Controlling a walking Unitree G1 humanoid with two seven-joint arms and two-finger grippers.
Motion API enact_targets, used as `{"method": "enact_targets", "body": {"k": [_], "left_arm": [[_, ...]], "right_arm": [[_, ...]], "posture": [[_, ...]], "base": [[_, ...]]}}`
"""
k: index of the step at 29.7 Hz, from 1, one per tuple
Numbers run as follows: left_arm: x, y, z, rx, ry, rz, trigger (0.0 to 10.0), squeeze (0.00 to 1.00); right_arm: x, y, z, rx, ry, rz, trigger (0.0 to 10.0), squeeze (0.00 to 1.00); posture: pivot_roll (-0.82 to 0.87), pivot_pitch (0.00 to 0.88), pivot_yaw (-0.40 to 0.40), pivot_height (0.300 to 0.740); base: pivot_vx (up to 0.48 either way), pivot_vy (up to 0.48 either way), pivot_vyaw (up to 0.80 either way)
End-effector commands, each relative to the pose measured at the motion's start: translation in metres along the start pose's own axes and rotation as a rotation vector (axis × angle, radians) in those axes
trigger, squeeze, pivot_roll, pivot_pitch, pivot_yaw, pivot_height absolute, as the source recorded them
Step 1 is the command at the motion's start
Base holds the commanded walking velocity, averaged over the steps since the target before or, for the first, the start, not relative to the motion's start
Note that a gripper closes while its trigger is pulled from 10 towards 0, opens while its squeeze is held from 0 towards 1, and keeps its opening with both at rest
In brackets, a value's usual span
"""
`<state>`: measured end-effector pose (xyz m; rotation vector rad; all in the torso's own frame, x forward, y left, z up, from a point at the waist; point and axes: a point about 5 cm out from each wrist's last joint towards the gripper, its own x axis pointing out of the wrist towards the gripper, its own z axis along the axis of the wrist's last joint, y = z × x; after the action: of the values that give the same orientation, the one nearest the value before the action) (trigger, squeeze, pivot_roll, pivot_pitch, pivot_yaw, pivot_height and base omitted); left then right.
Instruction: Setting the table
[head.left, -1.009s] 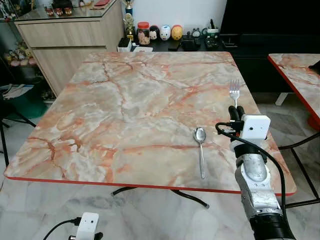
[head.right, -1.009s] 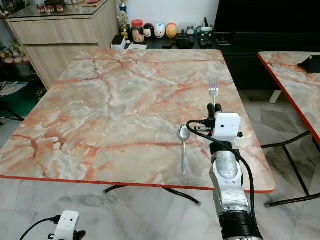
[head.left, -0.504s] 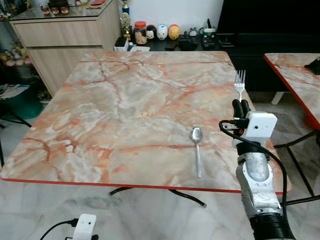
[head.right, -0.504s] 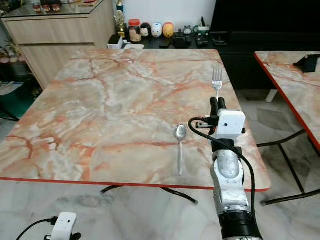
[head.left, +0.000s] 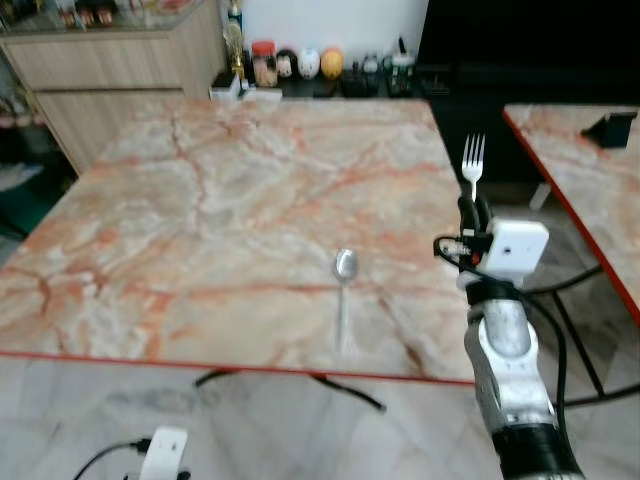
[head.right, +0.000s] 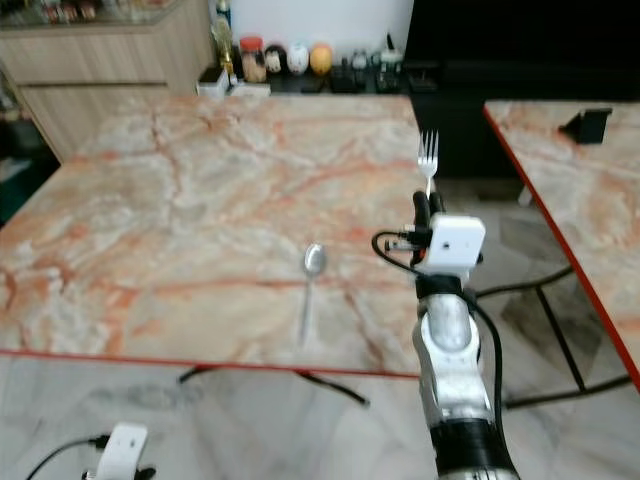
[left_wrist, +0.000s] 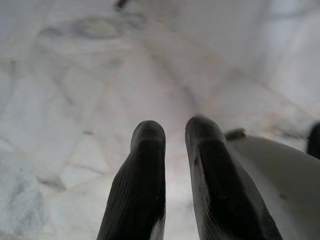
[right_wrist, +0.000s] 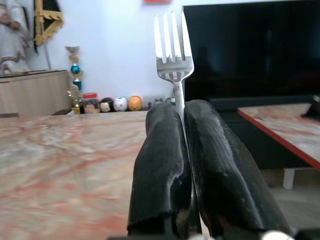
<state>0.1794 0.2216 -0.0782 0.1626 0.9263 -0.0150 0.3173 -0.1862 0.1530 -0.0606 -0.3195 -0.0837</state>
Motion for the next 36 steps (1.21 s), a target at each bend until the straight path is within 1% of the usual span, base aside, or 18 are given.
{"method": "enact_targets", "body": {"k": [1,9,17,21,30,36], "left_arm": [[-0.001,0.002,-0.005,0.017,0.021,0.002,10.0,0.0],[-0.001,0.002,-0.004,0.02,0.017,0.003,10.0,0.0],[-0.001,0.001,-0.003,0.027,0.015,0.002,10.0,0.0],[-0.001,0.003,-0.001,0.043,0.008,0.002,10.0,0.0],[-0.001,0.004,-0.003,0.038,0.014,0.007,10.0,0.0],[-0.001,0.003,-0.003,0.042,0.014,0.006,10.0,0.0]], "right_arm": [[0.004,0.001,0.008,0.008,-0.031,-0.006,10.0,0.0],[0.006,0.0,0.008,0.015,-0.025,-0.011,10.0,0.0],[0.008,0.001,0.012,0.02,-0.04,-0.007,10.0,0.0],[0.01,0.0,0.017,0.018,-0.061,-0.014,10.0,0.0],[0.009,0.001,0.018,0.018,-0.063,-0.012,10.0,0.0],[0.009,-0.001,0.02,0.016,-0.067,-0.015,10.0,0.0]], "posture": [[0.05,0.0,0.026,0.74],[0.05,0.0,0.026,0.74],[0.04,0.0,0.029,0.74],[0.03,0.0,0.03,0.74],[0.03,0.0,0.029,0.74],[0.03,0.0,0.033,0.74]], "base": [[0.0,-0.461,0.0],[0.0,-0.461,0.0],[0.0,-0.459,0.0],[0.0,-0.46,0.0],[0.0,-0.459,0.0],[0.0,-0.46,0.0]]}}
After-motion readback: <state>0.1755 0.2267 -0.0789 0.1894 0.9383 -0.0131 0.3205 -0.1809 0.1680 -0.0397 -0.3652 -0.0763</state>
